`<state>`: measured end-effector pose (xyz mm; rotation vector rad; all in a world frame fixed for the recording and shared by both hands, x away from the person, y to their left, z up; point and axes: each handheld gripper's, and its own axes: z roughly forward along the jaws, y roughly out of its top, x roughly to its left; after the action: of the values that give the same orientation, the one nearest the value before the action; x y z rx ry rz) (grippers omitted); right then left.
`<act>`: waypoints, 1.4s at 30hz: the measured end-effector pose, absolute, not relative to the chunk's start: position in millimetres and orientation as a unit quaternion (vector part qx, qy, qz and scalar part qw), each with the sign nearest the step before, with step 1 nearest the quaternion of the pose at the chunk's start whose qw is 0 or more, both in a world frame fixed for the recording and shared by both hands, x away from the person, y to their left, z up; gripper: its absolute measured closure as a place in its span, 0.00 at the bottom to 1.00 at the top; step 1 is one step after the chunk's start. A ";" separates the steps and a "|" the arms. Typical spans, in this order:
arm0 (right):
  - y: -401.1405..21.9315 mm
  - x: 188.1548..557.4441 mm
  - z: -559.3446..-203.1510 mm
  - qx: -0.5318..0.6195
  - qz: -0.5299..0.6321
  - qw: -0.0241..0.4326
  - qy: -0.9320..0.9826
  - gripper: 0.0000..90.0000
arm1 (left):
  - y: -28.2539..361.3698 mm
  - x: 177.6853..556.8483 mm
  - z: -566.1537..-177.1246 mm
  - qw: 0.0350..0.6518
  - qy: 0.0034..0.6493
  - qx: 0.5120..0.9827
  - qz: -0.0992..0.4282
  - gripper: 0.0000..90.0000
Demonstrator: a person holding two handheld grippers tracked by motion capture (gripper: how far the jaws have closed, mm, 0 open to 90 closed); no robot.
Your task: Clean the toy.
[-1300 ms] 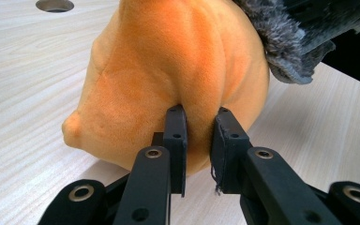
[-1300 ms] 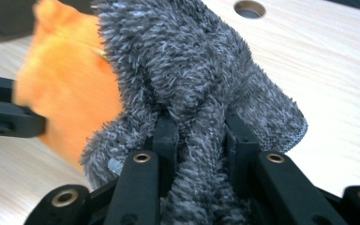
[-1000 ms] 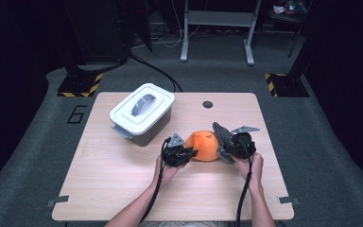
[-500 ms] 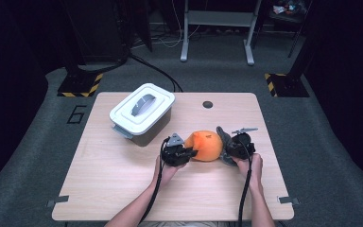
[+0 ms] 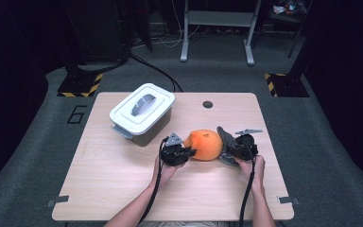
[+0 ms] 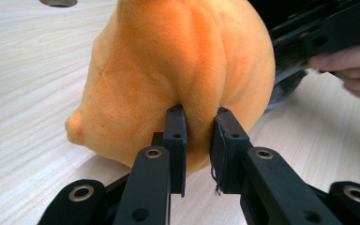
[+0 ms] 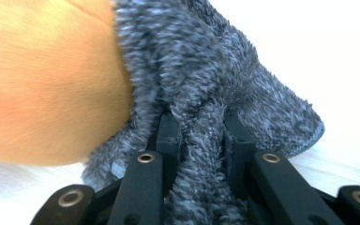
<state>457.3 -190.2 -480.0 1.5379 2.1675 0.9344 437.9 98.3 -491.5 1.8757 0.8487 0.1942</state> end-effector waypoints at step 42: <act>-126.4 444.9 -418.2 0.440 0.392 0.188 0.786 0.81 | 87.6 433.6 -501.8 0.476 0.299 0.801 0.204 0.72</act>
<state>444.9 -126.4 -418.2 1.2379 2.2107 1.1040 433.6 87.6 -501.8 1.9585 0.7297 0.4975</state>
